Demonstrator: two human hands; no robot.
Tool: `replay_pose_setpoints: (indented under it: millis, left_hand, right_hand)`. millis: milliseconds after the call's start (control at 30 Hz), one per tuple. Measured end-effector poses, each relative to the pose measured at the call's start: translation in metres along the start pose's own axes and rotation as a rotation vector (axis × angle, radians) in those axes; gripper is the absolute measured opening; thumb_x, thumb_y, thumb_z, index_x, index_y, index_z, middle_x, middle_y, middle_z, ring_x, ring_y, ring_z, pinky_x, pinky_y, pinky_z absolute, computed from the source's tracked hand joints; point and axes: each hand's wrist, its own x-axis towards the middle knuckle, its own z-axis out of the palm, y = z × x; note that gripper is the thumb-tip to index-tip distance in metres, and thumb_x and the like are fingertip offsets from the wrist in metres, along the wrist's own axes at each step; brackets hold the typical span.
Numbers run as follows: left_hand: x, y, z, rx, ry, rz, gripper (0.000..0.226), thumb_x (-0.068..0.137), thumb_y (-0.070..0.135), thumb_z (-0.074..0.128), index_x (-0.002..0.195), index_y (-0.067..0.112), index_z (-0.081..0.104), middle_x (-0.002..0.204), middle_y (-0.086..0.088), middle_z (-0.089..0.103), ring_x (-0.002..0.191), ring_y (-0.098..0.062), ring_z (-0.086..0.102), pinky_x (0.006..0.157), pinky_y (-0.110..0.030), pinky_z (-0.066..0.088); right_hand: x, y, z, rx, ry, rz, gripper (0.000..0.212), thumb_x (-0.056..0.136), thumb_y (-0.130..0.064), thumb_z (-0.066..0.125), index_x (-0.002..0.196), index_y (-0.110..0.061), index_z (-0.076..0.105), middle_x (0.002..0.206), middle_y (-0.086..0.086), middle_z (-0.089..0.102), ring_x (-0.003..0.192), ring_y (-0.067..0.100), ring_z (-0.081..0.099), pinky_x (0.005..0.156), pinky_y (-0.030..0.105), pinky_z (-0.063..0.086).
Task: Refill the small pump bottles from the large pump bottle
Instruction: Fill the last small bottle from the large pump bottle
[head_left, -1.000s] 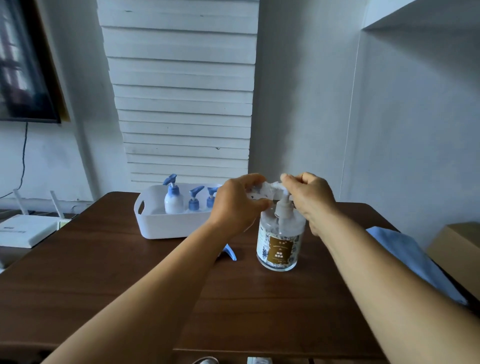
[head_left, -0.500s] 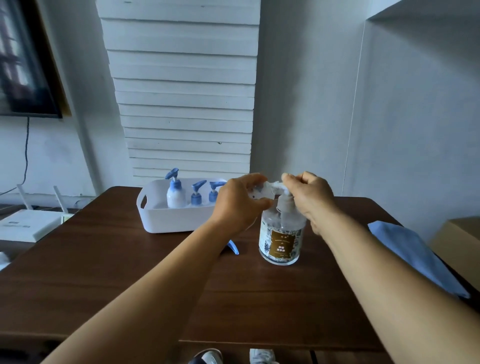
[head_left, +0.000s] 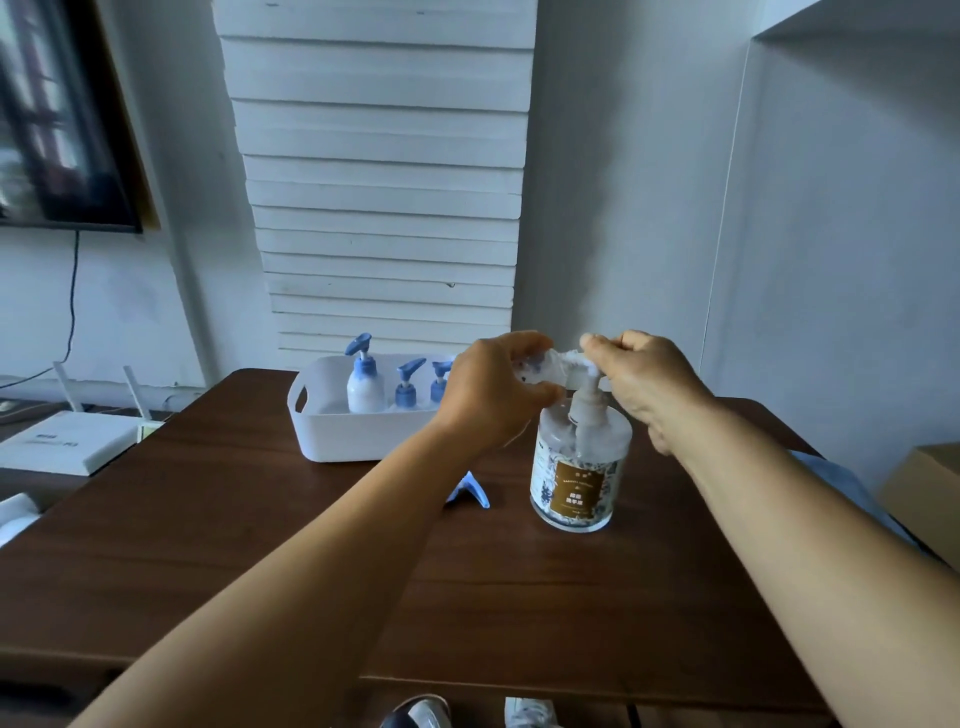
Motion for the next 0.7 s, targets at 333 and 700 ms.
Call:
replay_pose_setpoints:
  millis: [333,700]
  left_hand:
    - [0.000,-0.002,-0.001,-0.003,0.003,-0.020,0.050,0.074,0.022,0.076,0.121,0.024,0.061,0.103,0.013,0.065,0.089,-0.003,0.058,0.082,-0.016,0.044]
    - [-0.001,-0.003,0.002,-0.007,-0.011,-0.007,0.050,0.074,0.022,0.077,0.121,0.023,0.060,0.105,0.011,0.066,0.089,-0.003,0.058,0.078,-0.012,0.039]
  right_hand:
    - [-0.001,0.001,0.004,0.070,0.001,0.041,0.030,0.092,-0.040,0.054,0.085,-0.012,0.059,0.078,-0.002,0.058,0.074,0.011,0.051,0.059,0.026,0.038]
    - [-0.003,0.004,0.003,0.058,0.029,0.021,0.029,0.092,-0.040,0.055,0.079,-0.014,0.057,0.075,-0.002,0.058,0.076,0.014,0.053,0.057,0.023,0.037]
